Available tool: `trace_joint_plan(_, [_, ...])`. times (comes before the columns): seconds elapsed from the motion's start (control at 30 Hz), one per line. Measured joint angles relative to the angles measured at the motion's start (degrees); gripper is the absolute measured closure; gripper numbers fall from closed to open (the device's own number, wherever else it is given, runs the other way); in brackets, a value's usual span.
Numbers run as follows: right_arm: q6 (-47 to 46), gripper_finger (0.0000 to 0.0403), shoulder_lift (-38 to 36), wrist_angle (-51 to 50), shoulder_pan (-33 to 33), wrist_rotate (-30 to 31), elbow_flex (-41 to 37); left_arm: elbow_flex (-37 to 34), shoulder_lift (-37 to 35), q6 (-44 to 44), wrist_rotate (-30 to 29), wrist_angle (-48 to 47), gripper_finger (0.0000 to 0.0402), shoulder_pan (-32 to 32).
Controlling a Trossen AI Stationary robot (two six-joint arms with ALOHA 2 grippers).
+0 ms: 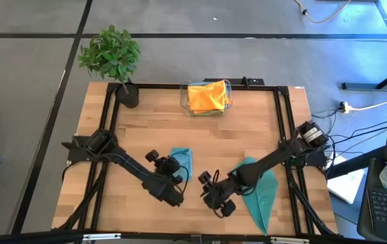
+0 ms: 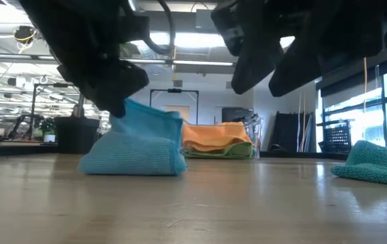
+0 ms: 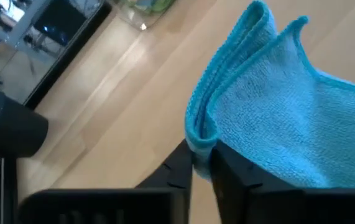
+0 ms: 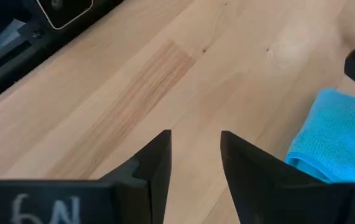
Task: Fold microfiber towels
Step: Fold the top blue microfiber towel, then put the folded blue microfiber towel into the transparent bin
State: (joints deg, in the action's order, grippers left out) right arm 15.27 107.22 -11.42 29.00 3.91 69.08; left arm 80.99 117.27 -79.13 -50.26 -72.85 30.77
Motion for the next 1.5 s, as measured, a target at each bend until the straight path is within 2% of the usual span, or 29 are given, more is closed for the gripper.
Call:
trace_joint_plan(0.1, [-0.01,0.0267,0.02,-0.09,1.23,1.44,0.0,-0.02,0.0,0.19,0.14,-0.07,0.032,-0.76])
trace_joint_plan(0.2, [-0.13,0.0271,0.02,-0.15,1.68,1.48,0.0,-0.02,0.0,1.22,-2.14,-0.21,0.0282,-1.01])
trace_joint_plan(0.33, [-0.13,0.0275,0.04,-0.46,1.61,1.66,0.0,-0.02,0.0,1.74,-5.71,-0.34,0.0251,-1.37])
trace_joint_plan(0.4, [-0.14,0.0276,0.04,-1.1,1.17,3.17,0.0,-0.02,0.0,1.75,-5.69,-1.83,0.0246,-1.42])
trace_joint_plan(0.57, [1.4,0.0277,0.04,-1.52,-0.44,11.49,0.0,0.62,0.05,-1.48,-5.28,-6.44,0.0248,0.12])
trace_joint_plan(0.7, [6.53,0.0277,0.04,-1.61,-3.74,19.85,0.0,3.17,0.07,-5.14,-2.47,-8.58,0.0248,4.55])
trace_joint_plan(0.77, [9.98,0.0277,0.04,-0.82,-6.59,20.65,0.0,3.91,0.07,-8.35,-2.57,-7.83,0.0248,8.13])
trace_joint_plan(0.9, [12.0,0.0277,0.07,4.16,-13.83,10.8,0.0,3.87,0.07,-15.02,-5.5,-3.58,0.0249,15.67])
trace_joint_plan(1.0, [10.48,0.0277,0.07,7.73,-18.77,4.85,0.0,2.56,0.07,-19.84,-11.39,0.38,0.0249,20.1])
trace_joint_plan(1.1, [9.75,0.0277,1.22,12.48,-22.57,-0.76,0.07,0.61,0.07,-22.9,-18.06,3.42,0.0249,21.88])
trace_joint_plan(1.2, [6.41,0.0277,3.82,17.35,-24.49,-5.62,0.02,-1.0,0.07,-23.79,-18.81,5.22,0.0249,21.28])
trace_joint_plan(1.37, [2.56,0.0277,8.74,21.07,-24.86,-6.89,0.02,-1.92,0.07,-22.55,-14.61,8.05,0.0249,19.8])
trace_joint_plan(1.5, [-0.04,0.0277,11.21,20.03,-24.98,-4.57,0.04,-1.92,0.07,-20.32,-13.72,10.24,0.0249,19.65])
